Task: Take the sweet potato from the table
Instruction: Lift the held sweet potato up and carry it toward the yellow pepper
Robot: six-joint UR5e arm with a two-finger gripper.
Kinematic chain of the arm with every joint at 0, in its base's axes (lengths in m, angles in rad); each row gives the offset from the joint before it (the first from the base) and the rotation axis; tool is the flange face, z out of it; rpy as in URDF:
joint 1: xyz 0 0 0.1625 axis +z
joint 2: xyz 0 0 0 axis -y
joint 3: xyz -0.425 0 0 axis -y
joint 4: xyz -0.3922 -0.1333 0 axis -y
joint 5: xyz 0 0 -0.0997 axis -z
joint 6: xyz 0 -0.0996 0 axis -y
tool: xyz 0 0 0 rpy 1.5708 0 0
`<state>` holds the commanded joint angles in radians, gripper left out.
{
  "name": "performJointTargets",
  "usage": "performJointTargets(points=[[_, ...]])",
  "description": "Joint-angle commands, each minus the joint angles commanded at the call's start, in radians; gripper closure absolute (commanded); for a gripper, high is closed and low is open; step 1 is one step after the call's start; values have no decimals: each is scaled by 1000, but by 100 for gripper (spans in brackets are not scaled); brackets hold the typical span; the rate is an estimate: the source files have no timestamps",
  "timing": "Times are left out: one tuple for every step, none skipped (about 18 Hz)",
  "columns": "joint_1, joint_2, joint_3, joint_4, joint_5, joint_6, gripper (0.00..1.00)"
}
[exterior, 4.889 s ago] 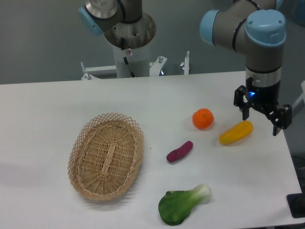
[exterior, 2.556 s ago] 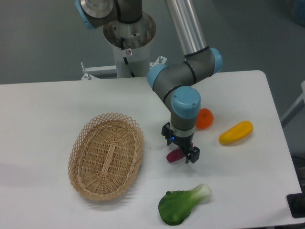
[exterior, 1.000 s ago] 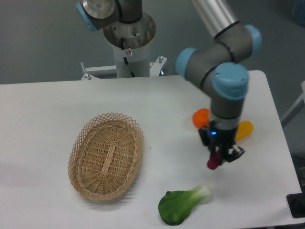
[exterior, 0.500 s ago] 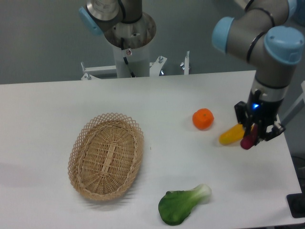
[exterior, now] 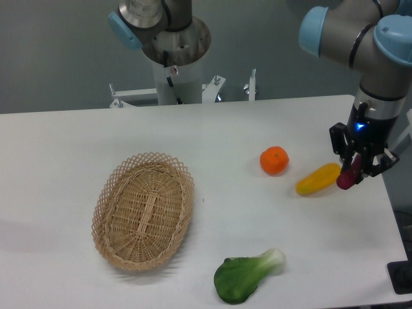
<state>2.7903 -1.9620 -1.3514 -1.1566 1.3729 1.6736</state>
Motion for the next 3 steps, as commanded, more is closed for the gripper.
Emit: performJointTargets(points=[[0,0,-2,0,0,0,84],[0,0,-2,0,0,0,84],[-2,0,0,2,0,-2,84]])
